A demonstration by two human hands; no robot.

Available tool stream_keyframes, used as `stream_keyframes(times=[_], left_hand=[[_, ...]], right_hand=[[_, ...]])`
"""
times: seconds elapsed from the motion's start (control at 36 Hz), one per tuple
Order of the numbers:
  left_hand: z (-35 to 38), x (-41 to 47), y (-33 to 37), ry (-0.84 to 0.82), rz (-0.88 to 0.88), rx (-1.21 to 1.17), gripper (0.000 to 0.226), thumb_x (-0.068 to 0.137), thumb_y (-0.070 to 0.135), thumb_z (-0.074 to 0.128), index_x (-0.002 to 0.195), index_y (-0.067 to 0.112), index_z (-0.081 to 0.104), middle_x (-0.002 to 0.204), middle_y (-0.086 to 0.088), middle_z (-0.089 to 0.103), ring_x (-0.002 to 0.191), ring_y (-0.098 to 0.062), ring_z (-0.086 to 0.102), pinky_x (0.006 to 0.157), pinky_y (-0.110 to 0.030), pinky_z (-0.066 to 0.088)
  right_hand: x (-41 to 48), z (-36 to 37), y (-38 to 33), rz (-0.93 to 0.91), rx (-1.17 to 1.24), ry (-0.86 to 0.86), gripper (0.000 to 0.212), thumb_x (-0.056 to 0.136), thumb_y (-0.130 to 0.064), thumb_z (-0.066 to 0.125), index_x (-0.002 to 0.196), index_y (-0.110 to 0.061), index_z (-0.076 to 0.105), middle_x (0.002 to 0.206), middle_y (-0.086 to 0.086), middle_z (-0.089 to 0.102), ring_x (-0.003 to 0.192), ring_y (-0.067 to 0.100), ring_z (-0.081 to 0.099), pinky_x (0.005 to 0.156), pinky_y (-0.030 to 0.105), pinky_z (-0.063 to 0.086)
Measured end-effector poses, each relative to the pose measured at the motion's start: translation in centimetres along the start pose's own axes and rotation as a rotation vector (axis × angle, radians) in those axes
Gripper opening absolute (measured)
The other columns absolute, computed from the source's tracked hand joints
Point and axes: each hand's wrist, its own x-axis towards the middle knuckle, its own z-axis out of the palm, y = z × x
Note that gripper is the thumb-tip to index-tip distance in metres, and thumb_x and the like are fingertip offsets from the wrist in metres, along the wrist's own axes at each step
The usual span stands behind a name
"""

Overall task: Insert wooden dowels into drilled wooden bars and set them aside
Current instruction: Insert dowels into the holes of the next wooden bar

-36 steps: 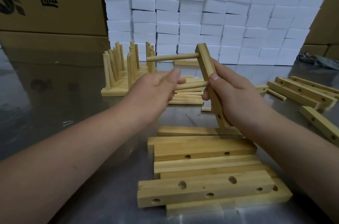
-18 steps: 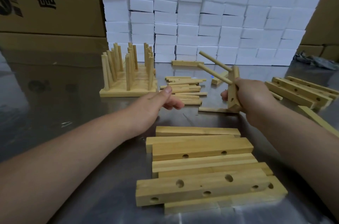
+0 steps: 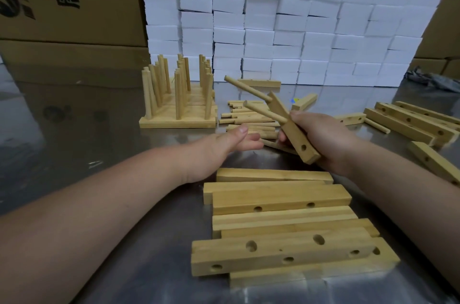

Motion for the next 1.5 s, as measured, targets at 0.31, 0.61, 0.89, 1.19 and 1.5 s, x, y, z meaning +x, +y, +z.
stream_keyframes(times=[0.31,0.61,0.89,1.19,1.5], left_hand=[[0.3,0.6,-0.3,0.001,-0.061,-0.02,0.049,0.1,0.042,0.011,0.138,0.033,0.04,0.12,0.044,0.037,0.115,0.022,0.023,0.087,0.008,0.008],[0.3,0.7,-0.5,0.032,-0.016,0.078,0.05,0.099,0.043,0.009,0.124,0.041,0.053,0.137,0.025,0.037,0.127,0.007,0.023,0.102,-0.017,0.011],[0.4,0.9,0.3,-0.049,-0.034,0.046,0.049,0.1,0.041,0.016,0.104,0.042,0.065,0.135,0.026,0.043,0.124,0.007,0.033,0.104,-0.018,0.018],[-0.1,0.3,0.6,0.261,-0.091,0.138,0.015,0.088,0.028,0.058,0.099,0.033,0.068,0.097,0.021,0.06,0.094,0.003,0.053,0.075,-0.007,0.036],[-0.6,0.1,1.2,0.189,-0.173,0.061,0.024,0.085,0.03,0.06,0.069,0.043,0.072,0.078,0.025,0.067,0.085,0.001,0.057,0.07,-0.016,0.043]], right_hand=[[0.0,-0.4,0.3,0.017,0.032,-0.2,0.03,0.101,-0.028,0.032,0.096,-0.011,0.056,0.07,0.004,0.06,0.057,0.013,0.057,0.051,0.019,0.046],[0.3,-0.4,0.5,-0.015,-0.031,-0.166,0.031,0.099,-0.031,0.035,0.093,-0.016,0.061,0.069,-0.001,0.063,0.056,0.008,0.053,0.053,0.02,0.043],[0.2,0.2,0.4,-0.038,0.075,-0.06,0.03,0.1,-0.027,0.034,0.103,-0.01,0.059,0.064,-0.001,0.063,0.062,0.014,0.054,0.067,0.028,0.046],[0.4,-0.2,-0.2,0.015,0.372,0.178,0.025,0.099,-0.027,0.039,0.101,-0.009,0.057,0.06,0.001,0.06,0.048,0.012,0.054,0.057,0.028,0.053],[0.1,0.1,-0.8,-0.027,0.37,0.157,0.035,0.093,-0.006,0.033,0.119,-0.012,0.055,0.071,0.003,0.052,0.054,0.014,0.045,0.052,0.026,0.041]])
